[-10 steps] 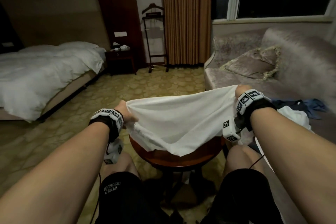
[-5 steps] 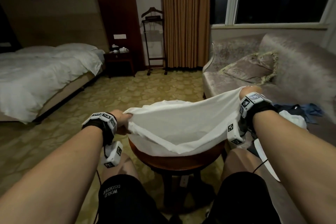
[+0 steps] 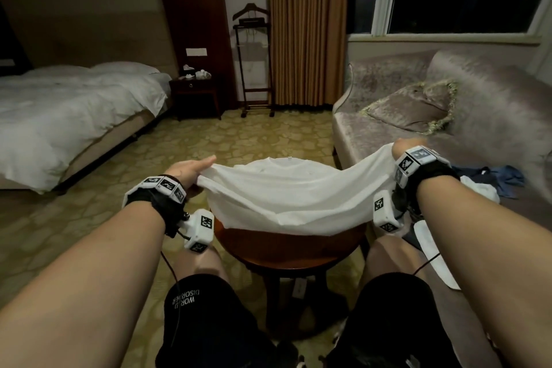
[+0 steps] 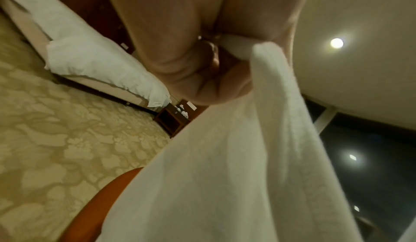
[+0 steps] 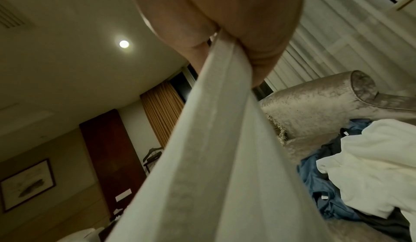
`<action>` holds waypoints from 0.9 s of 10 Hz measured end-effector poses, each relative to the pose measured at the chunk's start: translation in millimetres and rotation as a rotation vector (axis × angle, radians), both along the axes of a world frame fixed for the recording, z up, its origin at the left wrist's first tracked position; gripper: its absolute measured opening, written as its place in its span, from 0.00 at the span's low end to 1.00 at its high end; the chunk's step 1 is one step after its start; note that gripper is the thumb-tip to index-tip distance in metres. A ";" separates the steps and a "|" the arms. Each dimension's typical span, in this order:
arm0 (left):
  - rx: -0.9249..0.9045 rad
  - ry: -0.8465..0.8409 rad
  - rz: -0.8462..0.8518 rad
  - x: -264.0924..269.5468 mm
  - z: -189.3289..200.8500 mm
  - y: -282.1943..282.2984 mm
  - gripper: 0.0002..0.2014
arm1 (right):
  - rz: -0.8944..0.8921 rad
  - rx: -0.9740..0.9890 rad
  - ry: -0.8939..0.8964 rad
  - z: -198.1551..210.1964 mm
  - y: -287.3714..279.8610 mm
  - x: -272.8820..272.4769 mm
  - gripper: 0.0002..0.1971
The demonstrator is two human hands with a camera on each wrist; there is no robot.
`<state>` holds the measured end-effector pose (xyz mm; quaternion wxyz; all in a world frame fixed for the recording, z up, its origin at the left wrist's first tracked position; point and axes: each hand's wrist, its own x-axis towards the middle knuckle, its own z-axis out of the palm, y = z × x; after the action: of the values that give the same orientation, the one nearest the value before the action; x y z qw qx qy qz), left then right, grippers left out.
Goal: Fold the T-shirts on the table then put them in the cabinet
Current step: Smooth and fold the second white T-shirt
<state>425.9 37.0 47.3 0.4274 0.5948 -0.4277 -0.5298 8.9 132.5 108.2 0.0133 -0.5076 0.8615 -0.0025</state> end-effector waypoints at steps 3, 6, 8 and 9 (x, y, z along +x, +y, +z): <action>-0.236 -0.239 0.506 2.2 21.9 36.6 0.13 | -0.212 -0.629 -0.566 -7.8 18.6 -26.6 0.14; -0.183 -0.086 0.406 6.9 25.1 42.8 0.19 | -0.249 -0.470 -0.577 -22.3 22.7 -49.2 0.11; -0.150 -0.554 0.349 -0.2 28.0 55.4 0.14 | -0.228 -0.330 -0.602 -18.3 41.0 -43.3 0.16; -0.178 -0.480 0.365 -6.9 28.1 58.1 0.14 | -0.277 -0.343 -0.630 -13.5 50.6 -33.3 0.10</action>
<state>419.0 95.2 75.4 0.4528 0.7299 -0.4474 -0.2491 -24.4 183.1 94.7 0.1919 -0.3557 0.8625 -0.3044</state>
